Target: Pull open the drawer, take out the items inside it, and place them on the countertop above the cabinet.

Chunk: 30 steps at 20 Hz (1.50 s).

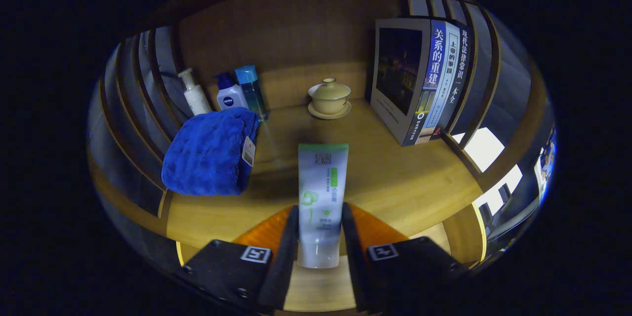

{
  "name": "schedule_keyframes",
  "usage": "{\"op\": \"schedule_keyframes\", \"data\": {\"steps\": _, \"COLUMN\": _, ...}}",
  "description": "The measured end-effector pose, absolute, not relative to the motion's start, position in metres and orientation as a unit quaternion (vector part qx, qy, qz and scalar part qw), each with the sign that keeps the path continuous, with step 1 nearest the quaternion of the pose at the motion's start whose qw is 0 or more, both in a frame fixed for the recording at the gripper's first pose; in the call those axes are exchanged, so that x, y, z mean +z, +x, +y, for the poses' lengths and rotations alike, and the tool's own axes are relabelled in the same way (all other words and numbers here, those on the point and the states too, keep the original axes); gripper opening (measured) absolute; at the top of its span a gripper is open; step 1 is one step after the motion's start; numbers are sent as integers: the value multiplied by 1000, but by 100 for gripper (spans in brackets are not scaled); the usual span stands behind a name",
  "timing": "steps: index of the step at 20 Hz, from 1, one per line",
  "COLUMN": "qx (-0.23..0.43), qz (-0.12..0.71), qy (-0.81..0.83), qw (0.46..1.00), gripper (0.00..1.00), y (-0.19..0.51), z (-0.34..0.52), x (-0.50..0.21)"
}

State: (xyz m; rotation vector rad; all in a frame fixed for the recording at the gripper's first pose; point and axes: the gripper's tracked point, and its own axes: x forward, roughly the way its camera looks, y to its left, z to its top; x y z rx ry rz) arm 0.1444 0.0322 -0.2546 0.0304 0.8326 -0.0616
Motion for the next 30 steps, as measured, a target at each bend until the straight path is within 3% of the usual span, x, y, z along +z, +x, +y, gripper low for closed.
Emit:
{"op": "schedule_keyframes", "data": {"steps": 10, "qx": -3, "qz": 306, "qy": -2, "qw": 952, "gripper": 98, "y": 78, "z": 28, "x": -196}}
{"op": "schedule_keyframes", "data": {"steps": 18, "qx": 12, "qz": 236, "qy": 21, "qw": 971, "gripper": 98, "y": 13, "z": 19, "x": -164}}
{"op": "schedule_keyframes", "data": {"steps": 30, "qx": 16, "qz": 189, "qy": 7, "qw": 982, "gripper": 98, "y": -78, "z": 20, "x": -185}}
